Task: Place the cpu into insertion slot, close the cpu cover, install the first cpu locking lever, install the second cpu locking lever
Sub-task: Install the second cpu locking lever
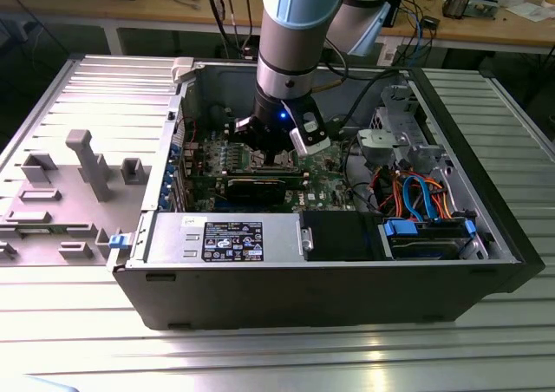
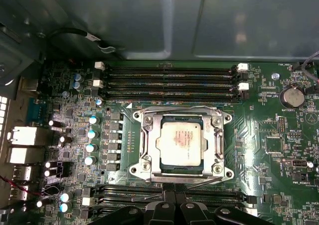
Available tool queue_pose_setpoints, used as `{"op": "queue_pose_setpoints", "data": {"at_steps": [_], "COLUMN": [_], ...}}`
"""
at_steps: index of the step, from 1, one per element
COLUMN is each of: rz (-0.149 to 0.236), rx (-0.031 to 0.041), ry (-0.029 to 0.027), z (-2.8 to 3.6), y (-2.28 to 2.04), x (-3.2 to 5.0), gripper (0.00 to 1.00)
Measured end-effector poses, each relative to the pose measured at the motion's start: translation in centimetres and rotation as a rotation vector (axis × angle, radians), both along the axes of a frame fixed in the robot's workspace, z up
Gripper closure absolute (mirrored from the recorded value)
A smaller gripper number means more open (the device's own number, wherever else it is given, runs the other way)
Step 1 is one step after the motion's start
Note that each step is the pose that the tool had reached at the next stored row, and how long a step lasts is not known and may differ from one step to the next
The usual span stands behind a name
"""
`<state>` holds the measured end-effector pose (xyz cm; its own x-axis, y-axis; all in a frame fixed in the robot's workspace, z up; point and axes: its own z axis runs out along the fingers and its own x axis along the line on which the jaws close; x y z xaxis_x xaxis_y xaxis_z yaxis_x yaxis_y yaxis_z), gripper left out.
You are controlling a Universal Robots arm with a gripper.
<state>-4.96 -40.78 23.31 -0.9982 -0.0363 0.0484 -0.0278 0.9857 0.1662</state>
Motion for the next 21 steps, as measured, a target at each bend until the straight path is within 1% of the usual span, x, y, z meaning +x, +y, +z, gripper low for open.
{"op": "queue_pose_setpoints", "data": {"at_steps": [4, 6, 8, 9, 11, 13, 15, 16, 17, 18, 19, 20, 21], "rz": [0.000, 0.011, 0.047, 0.049, 0.049, 0.048, 0.046, 0.043, 0.037, 0.035, 0.035, 0.035, 0.035], "rx": [0.0002, 0.0012, 0.0079, 0.0087, 0.0098, 0.0118, 0.0157, 0.0178, 0.0243, 0.0323, 0.0351, 0.0374, 0.0426], "ry": [0.0000, 0.0010, 0.0018, 0.0019, 0.0023, 0.0022, 0.0020, 0.0020, 0.0034, 0.0040, 0.0040, 0.0041, 0.0040], "z": [0.00, -0.06, -0.26, -0.47, -0.82, -0.95, -1.08, -1.09, -1.10, -1.11, -1.13, -1.18, -1.27], "y": [-0.01, -0.03, -0.04, -0.04, -0.09, -0.10, -0.16, -0.19, -0.36, -0.69, -0.92, -1.01, -1.07], "x": [0.00, 0.01, -0.03, -0.03, -0.36, -0.55, -0.65, -0.65, -0.64, -0.65, -0.68, -0.81, -1.09], "gripper": [0.89, 0.89, 0.89, 0.89, 0.89, 0.89, 0.89, 0.89, 0.89, 0.89, 0.89, 0.89, 0.89]}}
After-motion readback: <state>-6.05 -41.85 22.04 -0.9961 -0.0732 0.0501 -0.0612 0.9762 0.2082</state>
